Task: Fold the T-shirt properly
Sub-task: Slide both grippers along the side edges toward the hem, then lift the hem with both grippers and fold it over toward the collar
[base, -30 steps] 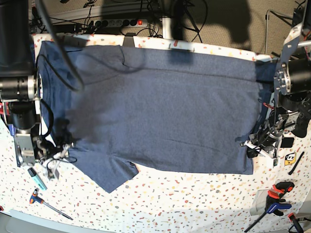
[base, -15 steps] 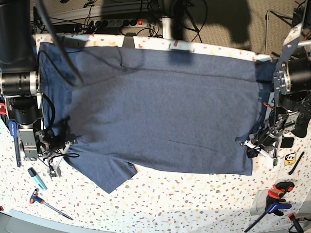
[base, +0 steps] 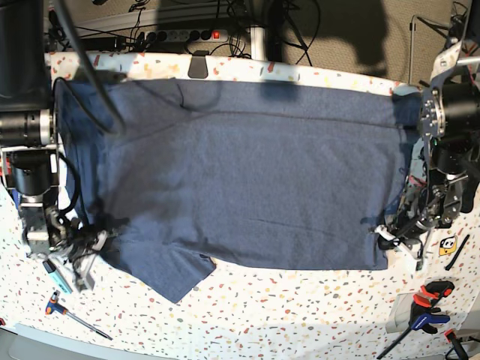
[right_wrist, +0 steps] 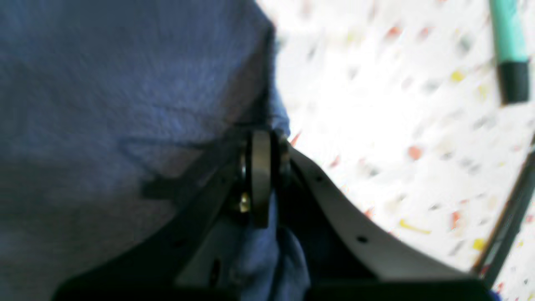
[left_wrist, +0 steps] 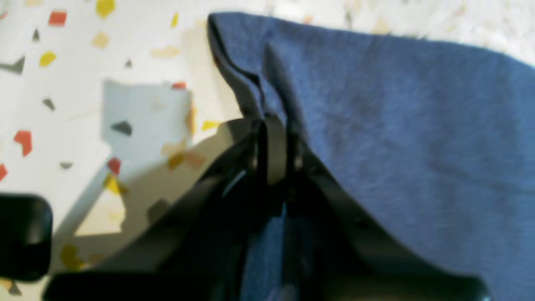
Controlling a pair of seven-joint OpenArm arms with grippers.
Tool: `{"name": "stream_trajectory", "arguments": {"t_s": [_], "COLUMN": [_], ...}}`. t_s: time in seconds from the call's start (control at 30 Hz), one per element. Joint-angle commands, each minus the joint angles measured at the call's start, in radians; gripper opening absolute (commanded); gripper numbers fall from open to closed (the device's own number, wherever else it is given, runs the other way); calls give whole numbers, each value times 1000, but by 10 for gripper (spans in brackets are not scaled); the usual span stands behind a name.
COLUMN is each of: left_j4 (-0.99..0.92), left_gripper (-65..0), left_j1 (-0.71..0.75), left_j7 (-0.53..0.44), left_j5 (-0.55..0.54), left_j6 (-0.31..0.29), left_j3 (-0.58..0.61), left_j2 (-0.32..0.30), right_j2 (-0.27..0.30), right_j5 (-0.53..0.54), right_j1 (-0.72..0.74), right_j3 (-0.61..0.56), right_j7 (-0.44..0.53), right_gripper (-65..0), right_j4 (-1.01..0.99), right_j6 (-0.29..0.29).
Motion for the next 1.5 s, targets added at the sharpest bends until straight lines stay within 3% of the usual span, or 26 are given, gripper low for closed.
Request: {"name": "stream_trajectory", "arguments": {"t_s": [0.0, 0.17, 0.37, 0.5, 0.6, 0.8, 0.9, 0.97, 1.1, 1.47], "left_j4": [41, 139, 373, 638, 808, 1018, 1080, 1112, 1181, 1249], "left_gripper": [-650, -650, -650, -650, -650, -650, -650, -650, -650, -650], "left_j1": [-41, -21, 134, 290, 383, 536, 612, 657, 744, 863], "left_j7": [-13, 71, 92, 116, 150, 200, 220, 221, 222, 242], "left_j5": [-23, -61, -140, -219, -229, -278, -328, -334, -334, -328], "left_j6": [-3, -5, -4, -2, 53, 55, 22, -10, -11, -11], "left_j3": [-1, -1, -1, -1, -19, -163, -228, -247, -250, -252], "left_j2": [-12, -9, -21, -38, -45, -42, -42, -42, -42, -42], "right_j2": [23, 72, 172, 244, 272, 271, 269, 265, 260, 116], "right_j5": [19, 96, 251, 353, 359, 381, 381, 381, 381, 360], "right_j1": [41, -2, -228, -400, -500, -679, -772, -828, -933, -1123], "right_j3": [4, 4, 10, 40, 105, 306, 387, 424, 480, 675], "right_j7": [5, -41, -43, -41, -54, -82, -81, -82, -85, -62], "right_gripper": [-650, -650, -650, -650, -650, -650, -650, -650, -650, -650], "right_j4": [37, 147, 427, 651, 779, 969, 1049, 1101, 1185, 1284], "right_j6": [20, 60, 58, 2, -21, -20, -20, -20, -20, -19]}}
